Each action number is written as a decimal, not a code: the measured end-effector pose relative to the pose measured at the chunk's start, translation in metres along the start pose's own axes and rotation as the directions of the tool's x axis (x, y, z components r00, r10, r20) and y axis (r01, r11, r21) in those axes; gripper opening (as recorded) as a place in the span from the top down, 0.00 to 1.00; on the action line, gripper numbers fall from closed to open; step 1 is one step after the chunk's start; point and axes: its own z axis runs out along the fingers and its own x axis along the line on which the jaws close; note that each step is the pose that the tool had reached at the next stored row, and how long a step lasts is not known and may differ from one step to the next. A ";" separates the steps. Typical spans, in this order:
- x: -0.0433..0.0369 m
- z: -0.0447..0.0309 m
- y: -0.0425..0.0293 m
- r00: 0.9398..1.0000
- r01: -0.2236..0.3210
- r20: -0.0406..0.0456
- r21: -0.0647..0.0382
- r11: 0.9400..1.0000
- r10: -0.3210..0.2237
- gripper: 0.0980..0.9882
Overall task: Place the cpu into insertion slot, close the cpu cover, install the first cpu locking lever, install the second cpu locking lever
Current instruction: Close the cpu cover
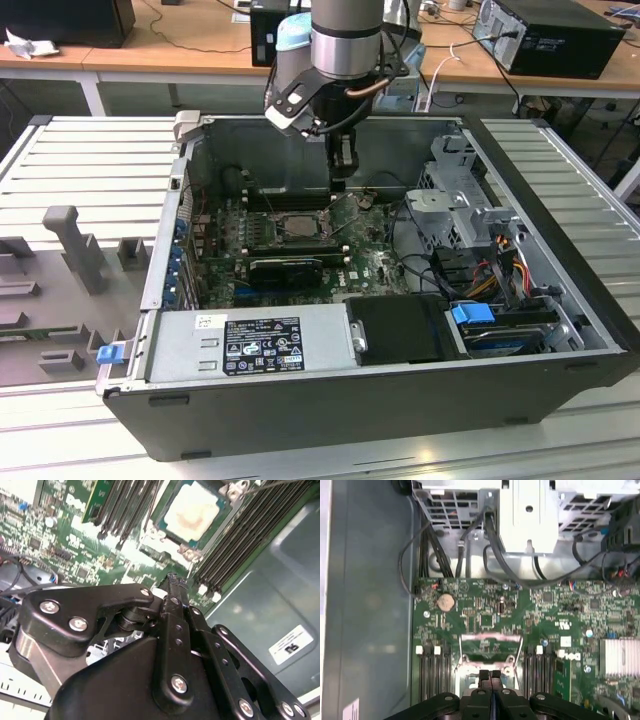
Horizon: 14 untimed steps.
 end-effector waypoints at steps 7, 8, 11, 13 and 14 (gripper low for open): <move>0.0001 0.0012 0.0209 1.000 0.009 -0.001 0.000 1.000 -0.009 0.99; 0.0000 0.0014 0.0239 1.000 0.010 -0.001 0.001 1.000 -0.010 0.99; 0.0000 0.0019 0.0318 1.000 0.011 -0.001 0.001 1.000 -0.011 0.99; 0.0000 0.0021 0.0362 1.000 0.011 -0.001 0.002 1.000 -0.011 0.99; 0.0000 0.0022 0.0372 1.000 0.011 -0.001 0.002 1.000 -0.011 0.99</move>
